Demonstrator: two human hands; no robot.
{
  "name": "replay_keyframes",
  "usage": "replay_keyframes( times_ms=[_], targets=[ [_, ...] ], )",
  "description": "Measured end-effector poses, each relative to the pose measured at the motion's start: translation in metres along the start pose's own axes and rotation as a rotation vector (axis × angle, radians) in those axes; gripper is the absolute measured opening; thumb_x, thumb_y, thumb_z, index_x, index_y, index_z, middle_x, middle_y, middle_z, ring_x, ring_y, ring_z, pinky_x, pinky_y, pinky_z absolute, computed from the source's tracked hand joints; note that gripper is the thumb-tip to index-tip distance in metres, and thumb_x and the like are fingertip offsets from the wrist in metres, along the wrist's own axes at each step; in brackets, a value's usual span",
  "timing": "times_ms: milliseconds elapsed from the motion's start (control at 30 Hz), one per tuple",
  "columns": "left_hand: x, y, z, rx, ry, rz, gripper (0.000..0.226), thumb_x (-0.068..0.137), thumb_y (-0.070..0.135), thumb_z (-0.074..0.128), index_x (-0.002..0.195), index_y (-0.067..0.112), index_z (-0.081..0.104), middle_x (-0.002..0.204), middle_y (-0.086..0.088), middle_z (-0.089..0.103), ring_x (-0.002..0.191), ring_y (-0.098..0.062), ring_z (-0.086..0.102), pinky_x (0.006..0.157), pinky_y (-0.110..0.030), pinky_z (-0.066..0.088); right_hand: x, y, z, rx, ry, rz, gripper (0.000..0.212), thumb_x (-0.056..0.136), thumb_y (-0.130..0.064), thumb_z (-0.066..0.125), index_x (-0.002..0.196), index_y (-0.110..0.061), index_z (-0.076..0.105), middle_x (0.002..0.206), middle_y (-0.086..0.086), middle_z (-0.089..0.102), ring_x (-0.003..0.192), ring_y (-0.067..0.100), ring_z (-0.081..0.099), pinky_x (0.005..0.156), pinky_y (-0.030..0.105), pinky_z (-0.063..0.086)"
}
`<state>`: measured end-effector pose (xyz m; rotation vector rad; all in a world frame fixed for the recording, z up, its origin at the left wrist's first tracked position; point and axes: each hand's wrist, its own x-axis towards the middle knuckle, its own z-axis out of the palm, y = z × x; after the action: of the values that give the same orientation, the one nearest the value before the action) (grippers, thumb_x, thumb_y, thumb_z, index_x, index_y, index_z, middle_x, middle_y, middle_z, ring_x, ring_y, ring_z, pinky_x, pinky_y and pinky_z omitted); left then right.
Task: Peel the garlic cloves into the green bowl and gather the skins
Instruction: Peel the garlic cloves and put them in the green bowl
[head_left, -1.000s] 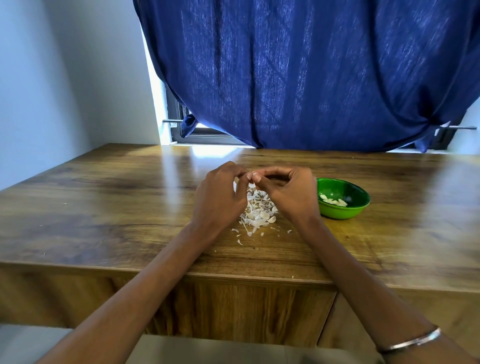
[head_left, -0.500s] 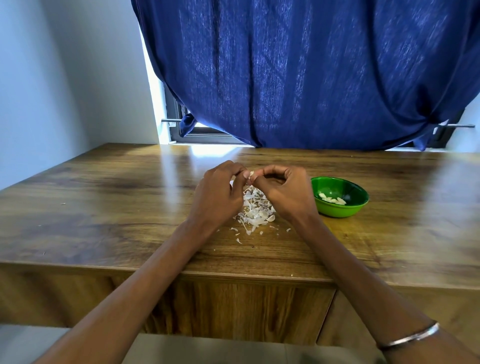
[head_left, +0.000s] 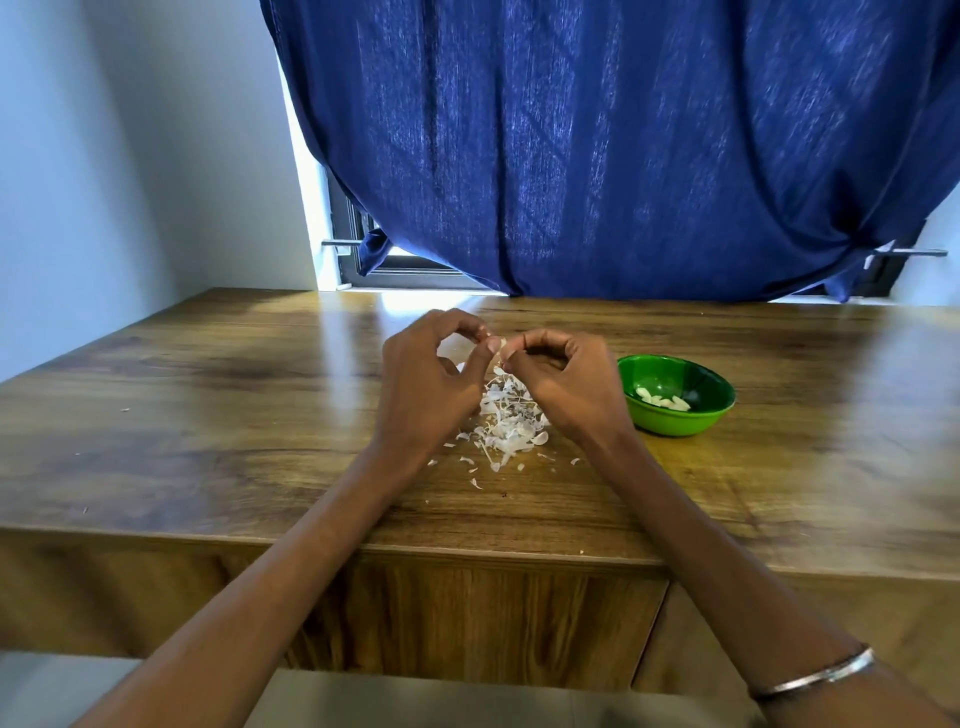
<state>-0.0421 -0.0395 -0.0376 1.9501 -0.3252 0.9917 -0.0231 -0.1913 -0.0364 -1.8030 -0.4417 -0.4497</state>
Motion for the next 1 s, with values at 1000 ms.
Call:
replay_keyframes(
  times_ms=[1000],
  targets=[
    [0.0025, 0.0061, -0.0052, -0.202, -0.106, -0.282, 0.004, 0.088, 0.016, 0.08, 0.092, 0.015, 0.082, 0.074, -0.003, 0.078, 0.044, -0.027, 0.068, 0.041, -0.034, 0.053, 0.0007, -0.0049, -0.0027, 0.253, -0.019, 0.202, 0.006, 0.089, -0.011, 0.075, 0.095, -0.009, 0.076, 0.087, 0.005, 0.079, 0.088, 0.015, 0.076, 0.088, 0.033, 0.059]
  ],
)
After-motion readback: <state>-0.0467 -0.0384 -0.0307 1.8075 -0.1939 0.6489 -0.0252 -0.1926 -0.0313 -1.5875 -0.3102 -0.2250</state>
